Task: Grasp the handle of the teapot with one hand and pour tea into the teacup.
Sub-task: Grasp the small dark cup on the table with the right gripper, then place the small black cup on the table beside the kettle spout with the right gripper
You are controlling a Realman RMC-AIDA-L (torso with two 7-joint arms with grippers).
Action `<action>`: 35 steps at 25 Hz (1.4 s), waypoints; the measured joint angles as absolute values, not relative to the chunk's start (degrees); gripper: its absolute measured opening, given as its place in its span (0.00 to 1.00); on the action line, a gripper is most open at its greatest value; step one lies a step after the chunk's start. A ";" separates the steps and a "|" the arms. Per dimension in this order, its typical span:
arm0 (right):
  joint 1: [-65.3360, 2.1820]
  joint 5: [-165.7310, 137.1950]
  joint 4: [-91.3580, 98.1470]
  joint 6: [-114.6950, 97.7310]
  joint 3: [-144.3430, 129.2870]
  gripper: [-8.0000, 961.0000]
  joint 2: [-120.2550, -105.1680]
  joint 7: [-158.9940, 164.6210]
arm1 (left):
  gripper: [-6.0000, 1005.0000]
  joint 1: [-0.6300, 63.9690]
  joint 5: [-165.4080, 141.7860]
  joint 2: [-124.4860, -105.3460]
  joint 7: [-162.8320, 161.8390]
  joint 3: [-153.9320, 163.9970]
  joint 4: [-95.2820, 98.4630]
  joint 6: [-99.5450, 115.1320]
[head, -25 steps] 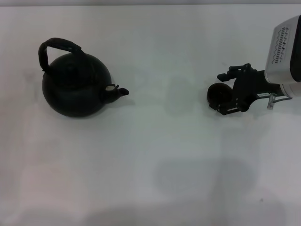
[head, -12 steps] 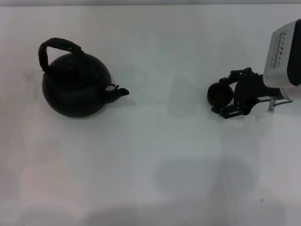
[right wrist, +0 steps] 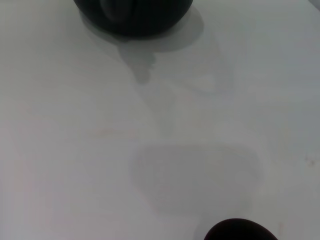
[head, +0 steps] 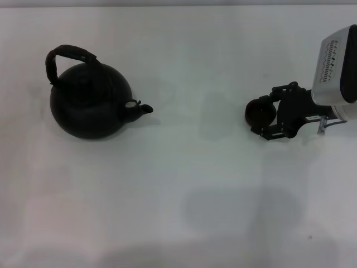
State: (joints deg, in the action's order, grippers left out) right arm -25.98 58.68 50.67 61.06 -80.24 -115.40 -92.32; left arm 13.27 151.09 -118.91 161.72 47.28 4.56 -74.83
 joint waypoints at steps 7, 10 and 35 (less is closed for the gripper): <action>-25.77 61.39 51.64 64.20 -79.83 0.76 -115.31 -92.11 | 0.89 13.12 151.07 -119.00 161.72 47.28 4.39 -75.01; -25.47 64.16 53.40 66.45 -79.71 0.76 -115.29 -91.93 | 0.89 13.09 151.00 -119.01 161.72 47.28 4.35 -75.09; -31.51 72.78 51.41 52.04 -101.78 0.77 -116.02 -89.08 | 0.89 13.04 150.90 -119.18 161.53 47.51 4.30 -76.74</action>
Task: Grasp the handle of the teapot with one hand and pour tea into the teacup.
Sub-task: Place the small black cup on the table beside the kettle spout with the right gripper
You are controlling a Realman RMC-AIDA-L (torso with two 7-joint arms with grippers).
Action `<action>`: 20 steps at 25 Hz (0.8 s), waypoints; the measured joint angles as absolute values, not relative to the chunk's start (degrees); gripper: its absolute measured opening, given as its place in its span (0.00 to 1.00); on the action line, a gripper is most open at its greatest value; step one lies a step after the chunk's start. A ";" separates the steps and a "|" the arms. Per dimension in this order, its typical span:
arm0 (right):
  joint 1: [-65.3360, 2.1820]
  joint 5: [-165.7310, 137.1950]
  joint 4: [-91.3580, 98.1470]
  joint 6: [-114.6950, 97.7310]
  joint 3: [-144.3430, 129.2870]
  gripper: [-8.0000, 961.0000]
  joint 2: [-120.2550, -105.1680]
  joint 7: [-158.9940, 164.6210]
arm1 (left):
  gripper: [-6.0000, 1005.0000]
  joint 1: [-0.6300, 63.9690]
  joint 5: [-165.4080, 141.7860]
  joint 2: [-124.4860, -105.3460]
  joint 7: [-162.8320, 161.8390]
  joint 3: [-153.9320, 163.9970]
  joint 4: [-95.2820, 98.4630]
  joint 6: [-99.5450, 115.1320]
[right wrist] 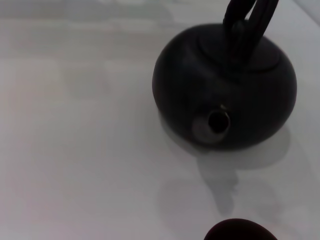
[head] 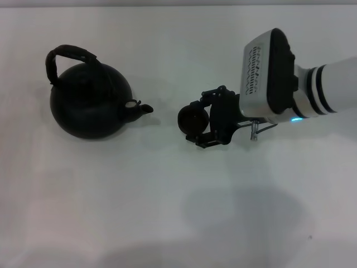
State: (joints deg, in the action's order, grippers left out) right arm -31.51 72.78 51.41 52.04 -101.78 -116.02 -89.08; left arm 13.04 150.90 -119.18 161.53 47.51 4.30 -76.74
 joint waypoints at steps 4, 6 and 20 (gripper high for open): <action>-31.73 72.77 50.34 50.84 -102.39 0.77 -116.02 -89.05 | 0.89 12.92 150.91 -119.18 161.50 47.97 4.30 -77.33; -31.67 72.77 50.18 50.47 -102.40 0.77 -116.02 -89.06 | 0.89 12.87 150.91 -119.18 161.50 47.97 4.29 -77.34; -31.33 72.74 49.59 48.02 -103.70 0.77 -116.02 -89.27 | 0.89 12.83 150.91 -119.18 161.54 47.99 4.22 -77.35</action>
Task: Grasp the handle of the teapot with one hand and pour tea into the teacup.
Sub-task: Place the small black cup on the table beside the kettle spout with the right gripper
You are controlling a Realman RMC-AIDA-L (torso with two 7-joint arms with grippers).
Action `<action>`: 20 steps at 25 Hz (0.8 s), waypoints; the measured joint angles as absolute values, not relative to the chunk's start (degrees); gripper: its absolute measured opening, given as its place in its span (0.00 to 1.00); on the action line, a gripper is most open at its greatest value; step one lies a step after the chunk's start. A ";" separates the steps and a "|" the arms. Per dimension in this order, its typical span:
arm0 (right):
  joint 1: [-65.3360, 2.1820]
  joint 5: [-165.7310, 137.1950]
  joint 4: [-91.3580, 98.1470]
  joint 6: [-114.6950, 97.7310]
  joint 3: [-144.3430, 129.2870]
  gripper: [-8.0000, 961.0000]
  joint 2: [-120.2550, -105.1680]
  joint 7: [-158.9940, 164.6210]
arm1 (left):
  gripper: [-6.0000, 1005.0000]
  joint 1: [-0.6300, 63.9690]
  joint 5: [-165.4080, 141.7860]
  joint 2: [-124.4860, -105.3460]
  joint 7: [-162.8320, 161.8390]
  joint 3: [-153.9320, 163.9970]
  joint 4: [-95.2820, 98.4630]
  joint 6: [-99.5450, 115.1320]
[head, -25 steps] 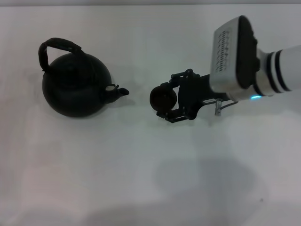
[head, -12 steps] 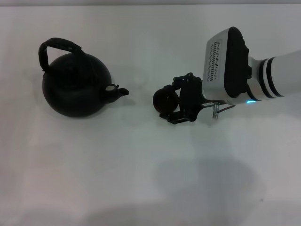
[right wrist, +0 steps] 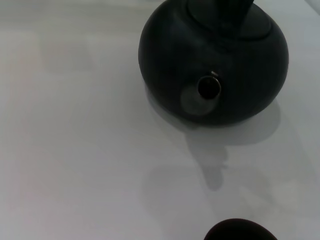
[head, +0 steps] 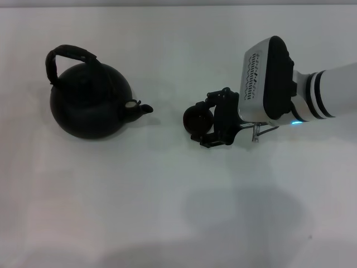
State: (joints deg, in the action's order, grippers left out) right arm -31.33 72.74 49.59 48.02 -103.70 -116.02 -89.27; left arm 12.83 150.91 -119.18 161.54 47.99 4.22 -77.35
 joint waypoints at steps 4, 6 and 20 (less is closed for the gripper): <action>-31.45 72.56 49.46 48.01 -103.79 0.77 -116.02 -89.30 | 0.89 12.83 150.91 -119.18 161.54 47.98 4.22 -77.31; -31.43 72.51 49.34 47.96 -103.83 0.77 -116.02 -89.45 | 0.89 12.83 150.91 -119.18 161.55 47.99 4.22 -77.31; -31.21 72.84 49.01 47.71 -103.88 0.85 -115.92 -89.57 | 0.89 12.87 150.91 -119.18 161.56 47.99 4.12 -77.35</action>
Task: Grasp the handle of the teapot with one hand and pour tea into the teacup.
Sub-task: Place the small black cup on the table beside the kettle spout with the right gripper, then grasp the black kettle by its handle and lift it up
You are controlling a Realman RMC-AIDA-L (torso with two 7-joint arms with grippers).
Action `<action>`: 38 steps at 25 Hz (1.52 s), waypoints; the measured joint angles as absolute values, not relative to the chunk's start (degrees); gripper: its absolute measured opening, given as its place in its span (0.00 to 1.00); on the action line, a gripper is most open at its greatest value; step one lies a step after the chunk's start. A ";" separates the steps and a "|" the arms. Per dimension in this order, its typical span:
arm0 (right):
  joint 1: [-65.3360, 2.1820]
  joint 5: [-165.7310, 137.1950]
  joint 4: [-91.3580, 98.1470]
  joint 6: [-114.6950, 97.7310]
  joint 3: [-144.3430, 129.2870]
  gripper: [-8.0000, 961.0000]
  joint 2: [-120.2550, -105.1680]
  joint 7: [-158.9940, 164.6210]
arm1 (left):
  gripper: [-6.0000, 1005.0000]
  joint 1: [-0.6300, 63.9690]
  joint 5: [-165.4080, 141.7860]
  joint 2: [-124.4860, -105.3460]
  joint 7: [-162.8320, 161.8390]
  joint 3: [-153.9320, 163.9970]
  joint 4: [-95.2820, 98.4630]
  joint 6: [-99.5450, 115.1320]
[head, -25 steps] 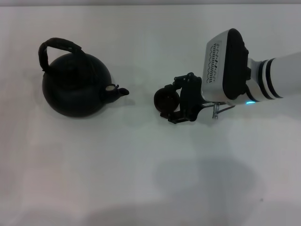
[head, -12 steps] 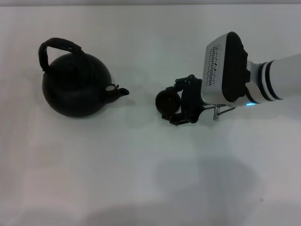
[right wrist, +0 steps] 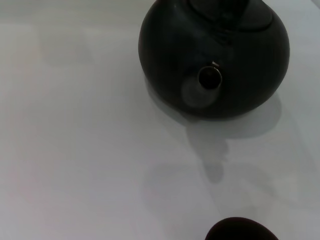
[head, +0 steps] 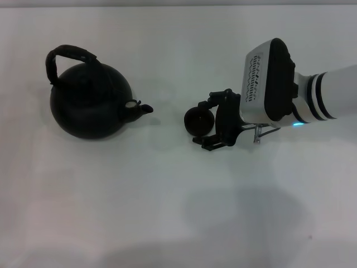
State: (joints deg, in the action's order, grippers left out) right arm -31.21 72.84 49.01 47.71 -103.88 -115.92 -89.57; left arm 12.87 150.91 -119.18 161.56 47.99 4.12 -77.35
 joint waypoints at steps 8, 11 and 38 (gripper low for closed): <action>-30.64 72.76 50.28 49.63 -102.36 0.89 -115.55 -89.17 | 0.89 12.75 150.31 -119.16 161.71 47.99 3.98 -77.35; -30.54 72.75 50.39 51.13 -99.57 0.89 -115.48 -89.25 | 0.89 12.68 149.27 -119.12 161.72 47.99 3.97 -77.35; -20.24 74.48 66.60 62.51 -81.47 0.89 -115.08 -90.59 | 0.89 12.18 134.69 -118.92 161.36 47.99 4.68 -82.46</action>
